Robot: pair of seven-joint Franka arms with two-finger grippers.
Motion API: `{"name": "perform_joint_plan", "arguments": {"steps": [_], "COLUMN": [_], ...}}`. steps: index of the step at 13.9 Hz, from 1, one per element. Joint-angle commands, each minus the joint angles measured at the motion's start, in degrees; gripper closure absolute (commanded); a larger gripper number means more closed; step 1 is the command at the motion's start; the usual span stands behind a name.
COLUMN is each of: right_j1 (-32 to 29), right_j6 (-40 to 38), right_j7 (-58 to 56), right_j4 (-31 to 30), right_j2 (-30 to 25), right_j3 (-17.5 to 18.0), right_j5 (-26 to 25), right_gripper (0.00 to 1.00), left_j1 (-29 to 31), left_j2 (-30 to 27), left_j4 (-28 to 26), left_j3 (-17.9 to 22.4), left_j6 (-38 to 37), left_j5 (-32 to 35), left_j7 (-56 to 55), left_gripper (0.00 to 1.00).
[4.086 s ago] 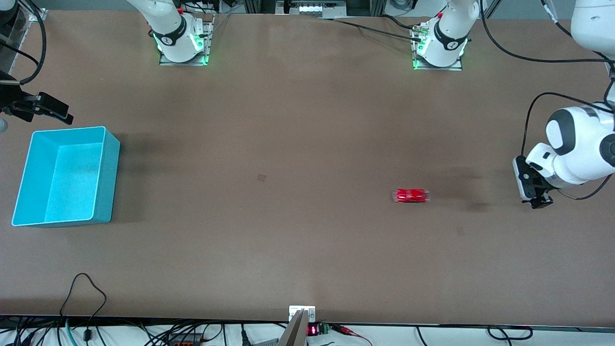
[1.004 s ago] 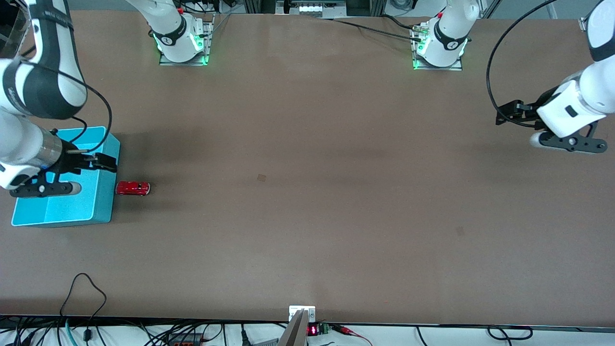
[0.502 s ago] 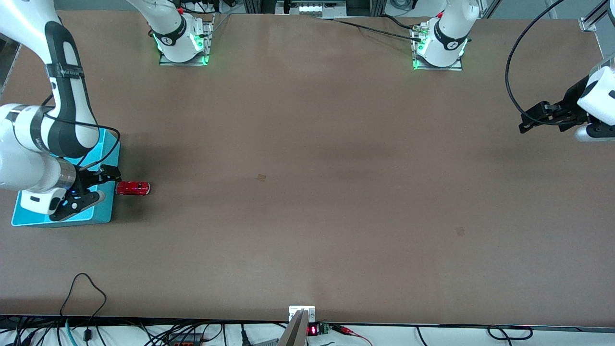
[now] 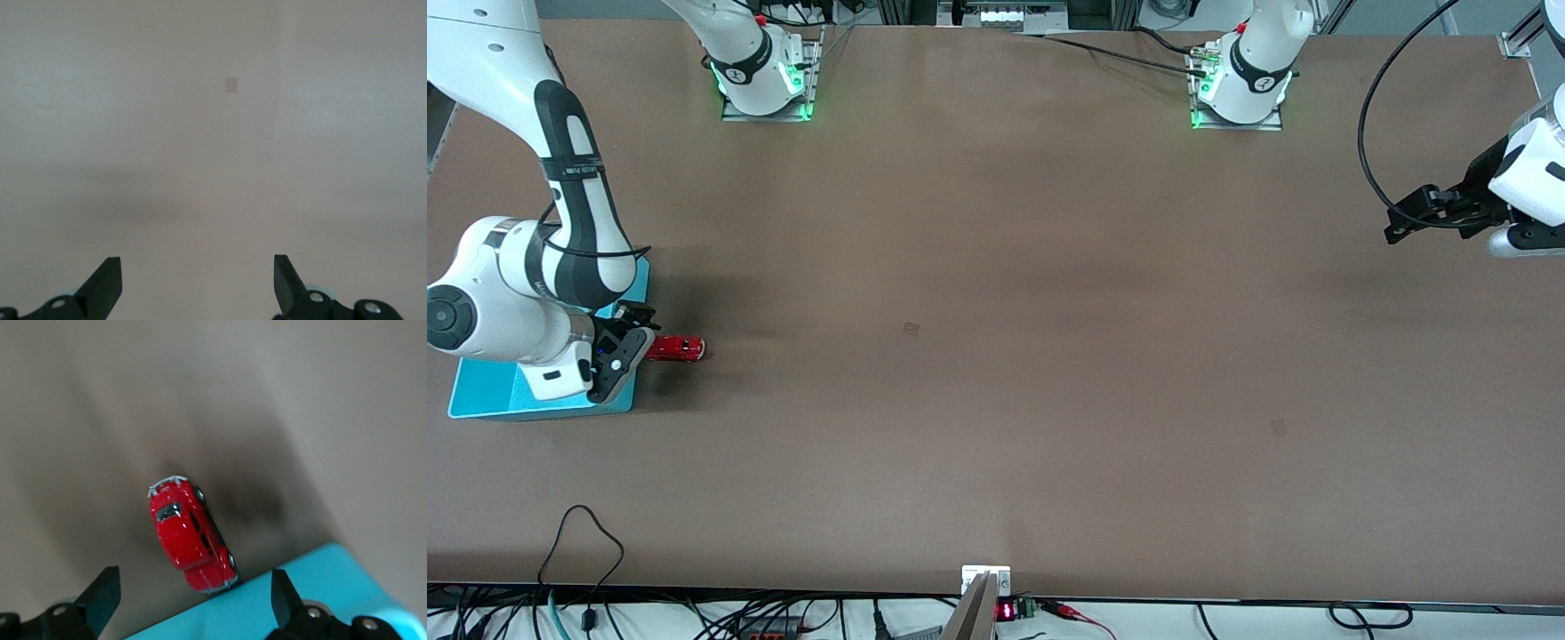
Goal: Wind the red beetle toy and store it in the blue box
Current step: 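Lower the right gripper and close it on the red car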
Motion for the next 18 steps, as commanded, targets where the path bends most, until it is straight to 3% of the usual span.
{"name": "perform_joint_plan", "arguments": {"steps": [1,3,9,15,17,18], "right_j1": [-1.3,-1.4,-2.5,-2.4,-2.3,-2.3], "right_j6": [2.6,3.6,11.2,15.3,15.0,15.0], "right_j7": [-6.9,-14.3,-26.8,-27.8,-28.0,-27.9], "right_j4": [-4.6,-5.3,-9.5,-11.8,-11.8,-11.8], "right_j2": [-1.3,-1.1,-0.3,0.7,1.1,1.0], "right_j3": [1.6,1.7,1.7,2.1,2.1,2.2], "right_j5": [1.0,1.4,2.3,2.4,2.4,2.4], "right_gripper": [0.00,0.00,0.00,0.01,0.29,0.38], "left_j1": [1.1,2.8,1.9,1.6,0.7,0.4], "left_j2": [-1.5,-1.5,-1.0,1.4,2.6,2.6], "left_j4": [0.1,1.1,1.4,4.7,6.4,6.4], "left_j3": [-2.0,-4.1,-2.1,-1.4,-0.7,-0.6], "left_j6": [-3.8,-4.8,-4.6,-4.9,-5.1,-5.1], "left_j5": [1.2,0.8,-1.5,-1.4,-1.4,-1.2], "left_j7": [-0.2,0.1,5.1,6.7,6.6,6.7], "left_gripper": [0.00,0.00,0.00,0.00,0.00,0.00]}}
